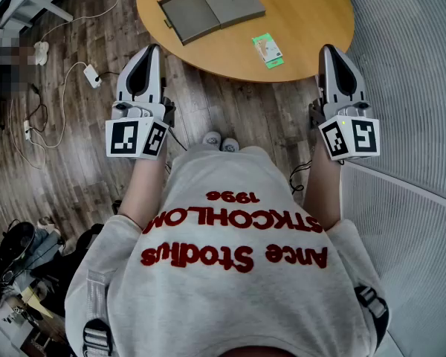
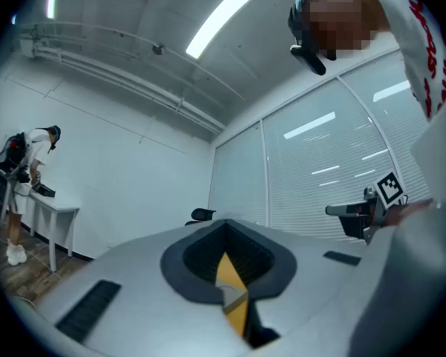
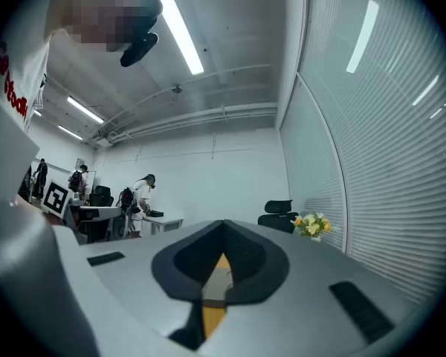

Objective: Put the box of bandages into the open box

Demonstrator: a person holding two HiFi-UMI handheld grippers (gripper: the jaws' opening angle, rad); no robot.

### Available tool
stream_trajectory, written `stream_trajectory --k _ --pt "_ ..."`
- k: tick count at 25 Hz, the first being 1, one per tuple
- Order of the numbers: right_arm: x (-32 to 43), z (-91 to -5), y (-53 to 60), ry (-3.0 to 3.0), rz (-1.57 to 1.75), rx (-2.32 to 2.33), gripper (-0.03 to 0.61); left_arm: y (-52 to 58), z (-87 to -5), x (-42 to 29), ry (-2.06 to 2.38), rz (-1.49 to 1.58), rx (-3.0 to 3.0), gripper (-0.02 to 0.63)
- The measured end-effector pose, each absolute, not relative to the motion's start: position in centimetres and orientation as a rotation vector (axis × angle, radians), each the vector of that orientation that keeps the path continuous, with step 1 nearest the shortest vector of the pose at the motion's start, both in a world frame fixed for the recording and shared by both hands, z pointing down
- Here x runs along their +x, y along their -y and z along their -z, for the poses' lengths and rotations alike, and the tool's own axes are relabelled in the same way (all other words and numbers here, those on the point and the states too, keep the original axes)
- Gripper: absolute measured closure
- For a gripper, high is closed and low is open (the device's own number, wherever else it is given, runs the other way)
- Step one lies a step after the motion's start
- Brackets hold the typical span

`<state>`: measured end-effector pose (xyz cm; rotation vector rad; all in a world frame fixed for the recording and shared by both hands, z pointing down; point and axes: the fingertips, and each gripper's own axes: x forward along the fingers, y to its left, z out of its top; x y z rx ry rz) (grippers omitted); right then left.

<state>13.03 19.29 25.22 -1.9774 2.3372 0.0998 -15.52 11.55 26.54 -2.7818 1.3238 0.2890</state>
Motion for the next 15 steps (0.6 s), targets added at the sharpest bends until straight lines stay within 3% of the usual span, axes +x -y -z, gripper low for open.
stream_trajectory --k 15 --pt "14.1 -26.2 -19.3 -2.352 -0.051 -1.903 0.574 -11.1 -26.4 -13.3 -1.319 -0.295 -2.749 0.607"
